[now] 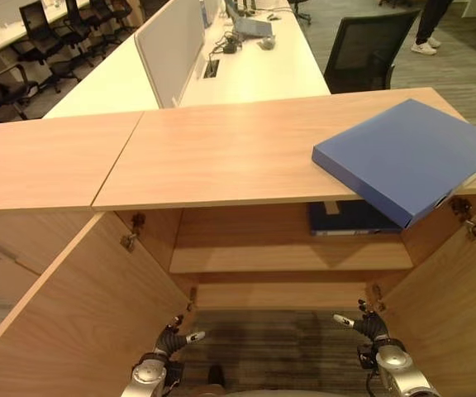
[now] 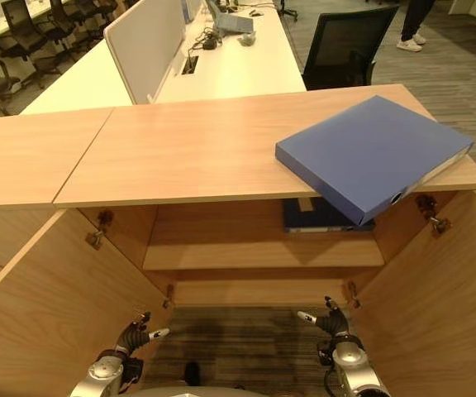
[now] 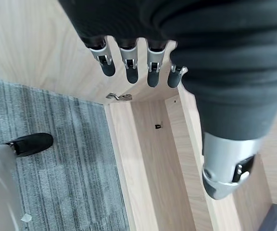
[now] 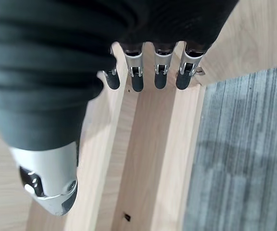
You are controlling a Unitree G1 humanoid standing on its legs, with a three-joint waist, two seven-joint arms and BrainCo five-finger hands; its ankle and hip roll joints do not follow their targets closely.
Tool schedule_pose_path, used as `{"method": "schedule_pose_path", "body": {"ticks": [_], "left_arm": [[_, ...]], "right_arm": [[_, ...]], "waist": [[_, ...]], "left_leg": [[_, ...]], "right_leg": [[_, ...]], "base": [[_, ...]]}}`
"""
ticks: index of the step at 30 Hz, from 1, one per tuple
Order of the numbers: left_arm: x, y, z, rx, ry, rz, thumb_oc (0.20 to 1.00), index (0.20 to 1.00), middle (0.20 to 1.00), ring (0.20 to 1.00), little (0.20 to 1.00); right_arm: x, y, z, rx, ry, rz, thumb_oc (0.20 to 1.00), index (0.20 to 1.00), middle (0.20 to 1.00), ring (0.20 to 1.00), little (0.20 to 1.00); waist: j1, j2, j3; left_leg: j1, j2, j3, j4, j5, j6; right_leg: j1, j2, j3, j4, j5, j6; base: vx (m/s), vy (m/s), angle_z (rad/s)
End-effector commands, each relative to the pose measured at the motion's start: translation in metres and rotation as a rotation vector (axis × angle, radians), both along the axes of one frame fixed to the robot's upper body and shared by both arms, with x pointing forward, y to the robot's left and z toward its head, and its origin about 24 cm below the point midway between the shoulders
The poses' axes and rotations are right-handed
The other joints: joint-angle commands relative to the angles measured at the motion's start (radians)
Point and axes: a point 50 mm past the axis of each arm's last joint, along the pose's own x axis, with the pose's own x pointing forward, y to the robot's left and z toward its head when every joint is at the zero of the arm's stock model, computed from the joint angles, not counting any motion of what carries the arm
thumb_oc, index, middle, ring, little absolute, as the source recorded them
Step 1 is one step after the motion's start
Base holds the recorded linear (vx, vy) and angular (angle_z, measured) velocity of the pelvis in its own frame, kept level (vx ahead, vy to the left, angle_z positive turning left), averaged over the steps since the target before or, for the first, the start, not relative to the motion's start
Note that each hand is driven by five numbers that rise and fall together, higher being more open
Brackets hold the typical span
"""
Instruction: Put the empty folder in the office cabinet
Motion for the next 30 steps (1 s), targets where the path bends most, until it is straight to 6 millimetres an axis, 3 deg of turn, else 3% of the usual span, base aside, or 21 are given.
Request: {"method": "schedule_pose_path", "body": {"ticks": [1, 4, 6, 7, 10, 23, 30], "left_arm": [[0.049, 0.019, 0.028, 0.061, -0.155, 0.000, 1.000, 1.000, 1.000, 1.000, 1.000], [0.055, 0.015, 0.030, 0.064, -0.159, -0.013, 1.000, 1.000, 1.000, 1.000, 1.000], [0.054, 0.014, 0.028, 0.063, -0.153, -0.012, 1.000, 1.000, 1.000, 1.000, 1.000], [0.049, 0.010, 0.024, 0.045, -0.137, -0.011, 1.000, 1.000, 1.000, 1.000, 1.000], [0.044, 0.011, 0.023, 0.046, -0.131, -0.024, 1.000, 1.000, 1.000, 1.000, 1.000], [0.033, 0.011, 0.018, 0.046, -0.103, -0.031, 1.000, 1.000, 1.000, 1.000, 1.000], [0.036, 0.010, 0.020, 0.047, -0.116, -0.038, 1.000, 1.000, 1.000, 1.000, 1.000]], "right_arm": [[0.038, 0.012, 0.024, 0.040, -0.168, 0.036, 1.000, 1.000, 1.000, 1.000, 1.000], [0.040, 0.010, 0.026, 0.034, -0.173, 0.035, 1.000, 1.000, 1.000, 1.000, 1.000], [0.040, 0.010, 0.026, 0.035, -0.170, 0.032, 1.000, 1.000, 1.000, 1.000, 1.000], [0.039, 0.010, 0.024, 0.033, -0.159, 0.024, 1.000, 1.000, 1.000, 1.000, 1.000], [0.038, 0.010, 0.023, 0.046, -0.166, 0.010, 1.000, 1.000, 1.000, 1.000, 1.000], [0.030, 0.016, 0.016, 0.075, -0.144, -0.003, 1.000, 1.000, 1.000, 1.000, 1.000], [0.029, 0.015, 0.017, 0.080, -0.155, -0.009, 1.000, 1.000, 1.000, 1.000, 1.000]], "waist": [[0.017, -0.087, 0.094], [0.020, -0.119, 0.110], [0.015, -0.121, 0.109], [0.007, -0.112, 0.097], [0.014, -0.110, 0.081], [0.014, -0.085, 0.053], [0.006, -0.075, 0.064]], "left_leg": [[0.025, -0.001, 0.006, 0.130, -0.139, -0.031], [0.008, -0.067, -0.018, 0.236, -0.214, -0.006], [0.007, -0.092, -0.016, 0.245, -0.232, 0.007], [0.017, -0.101, 0.029, 0.215, -0.241, 0.027], [0.027, -0.113, 0.042, 0.218, -0.244, 0.034], [0.104, -0.109, 0.055, 0.144, -0.233, 0.030], [0.081, -0.099, 0.056, 0.186, -0.218, 0.009]], "right_leg": [[-0.066, 0.072, -0.020, 0.076, -0.022, -0.049], [-0.098, 0.070, -0.020, 0.103, -0.019, -0.067], [-0.105, 0.074, -0.019, 0.109, -0.019, -0.068], [-0.109, 0.089, -0.019, 0.120, -0.021, -0.070], [-0.088, 0.094, -0.008, 0.114, -0.022, -0.072], [-0.021, 0.086, -0.016, 0.042, -0.007, -0.064], [-0.015, 0.087, -0.020, 0.031, -0.011, -0.069]], "base": [[-0.13, -0.112, 0.15], [-0.11, -0.117, 0.18], [-0.03, -0.055, 0.14], [0.00, -0.041, 0.02], [0.06, -0.013, -0.15], [0.03, 0.003, 0.01], [-0.03, -0.010, 0.02]]}}
